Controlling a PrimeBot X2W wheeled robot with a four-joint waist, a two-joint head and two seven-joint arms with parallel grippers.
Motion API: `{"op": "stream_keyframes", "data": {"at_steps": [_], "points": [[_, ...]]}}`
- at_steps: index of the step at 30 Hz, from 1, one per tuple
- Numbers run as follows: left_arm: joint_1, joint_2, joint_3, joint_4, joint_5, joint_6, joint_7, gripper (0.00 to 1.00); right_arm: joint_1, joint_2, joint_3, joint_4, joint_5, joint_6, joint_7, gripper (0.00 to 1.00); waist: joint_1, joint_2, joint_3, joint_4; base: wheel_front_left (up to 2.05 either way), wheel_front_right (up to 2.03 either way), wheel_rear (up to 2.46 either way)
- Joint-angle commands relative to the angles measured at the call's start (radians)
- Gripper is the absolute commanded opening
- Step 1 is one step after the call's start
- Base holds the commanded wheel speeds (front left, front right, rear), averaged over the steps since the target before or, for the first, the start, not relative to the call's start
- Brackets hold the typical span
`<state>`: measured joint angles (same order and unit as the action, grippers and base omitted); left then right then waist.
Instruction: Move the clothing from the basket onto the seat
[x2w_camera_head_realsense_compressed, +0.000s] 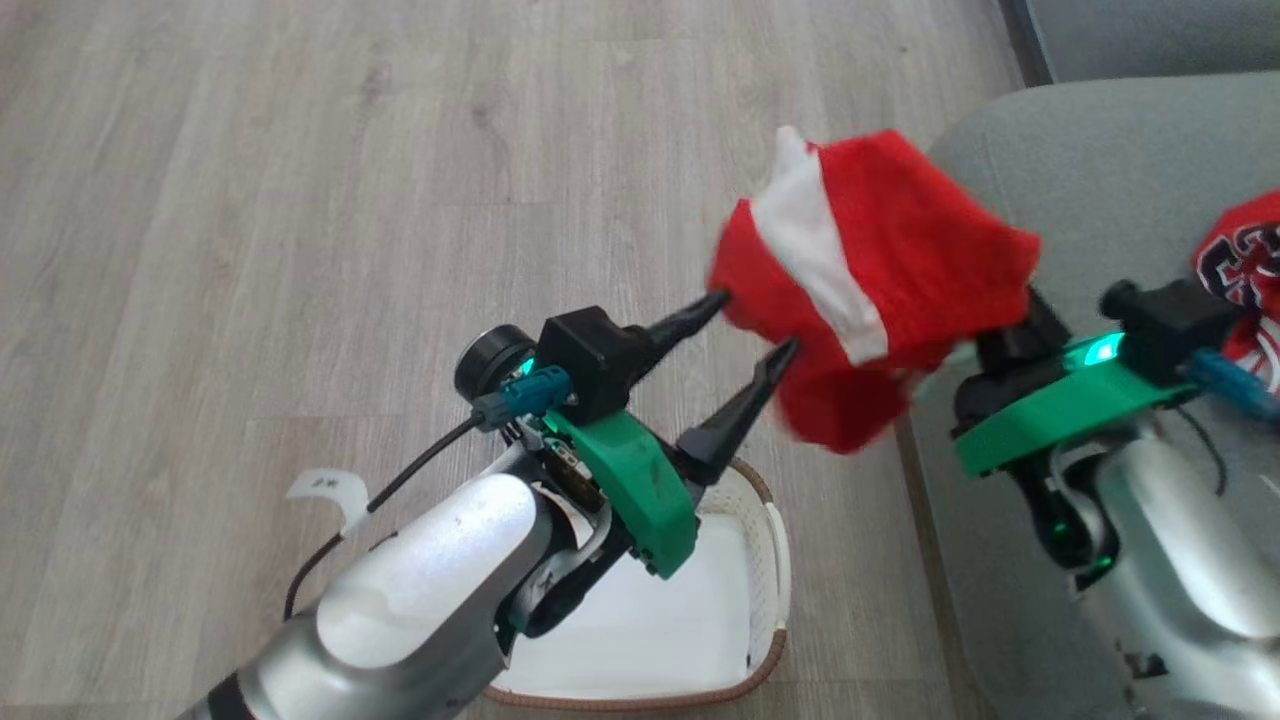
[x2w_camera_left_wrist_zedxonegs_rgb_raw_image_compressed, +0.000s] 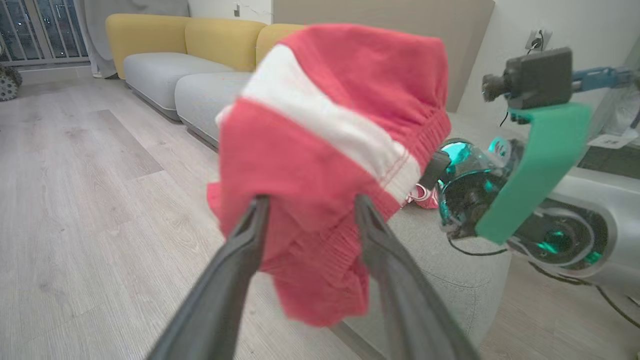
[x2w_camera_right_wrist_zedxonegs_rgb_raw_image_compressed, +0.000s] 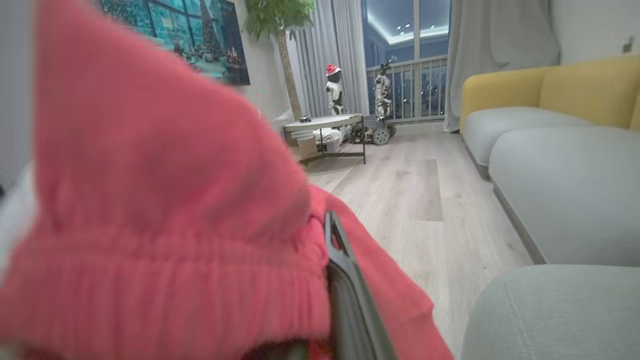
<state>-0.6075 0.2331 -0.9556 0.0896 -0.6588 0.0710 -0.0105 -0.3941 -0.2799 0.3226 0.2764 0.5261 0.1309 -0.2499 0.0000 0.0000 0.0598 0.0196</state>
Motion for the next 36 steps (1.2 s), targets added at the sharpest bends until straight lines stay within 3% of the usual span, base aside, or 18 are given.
{"op": "stream_keyframes", "data": {"at_steps": [1,8,18,36], "points": [[-0.037,0.019,0.044,-0.038,-0.002,0.004,-0.003,1.00,-0.001,0.003,-0.010,-0.045,-0.008,0.000,-0.012,0.00,0.0000,0.0000,0.005,-0.011,0.00,0.00,0.00],[-0.033,0.031,0.041,-0.045,0.000,0.010,0.000,1.00,0.048,-0.009,-0.115,-0.134,-0.043,0.000,-0.012,0.00,0.0000,0.0000,0.021,-0.073,0.00,0.00,0.00],[-0.040,0.041,0.037,-0.044,0.013,0.011,-0.019,1.00,0.115,-0.031,-0.171,-0.256,-0.075,0.000,-0.012,0.00,0.0000,0.0000,0.050,-0.207,0.00,0.00,0.00],[-0.066,0.052,0.031,-0.041,0.027,0.007,-0.033,1.00,0.265,0.023,-0.262,-0.421,-0.119,0.000,-0.007,0.00,0.0000,0.0000,0.087,-0.419,0.00,0.00,0.00]]}}
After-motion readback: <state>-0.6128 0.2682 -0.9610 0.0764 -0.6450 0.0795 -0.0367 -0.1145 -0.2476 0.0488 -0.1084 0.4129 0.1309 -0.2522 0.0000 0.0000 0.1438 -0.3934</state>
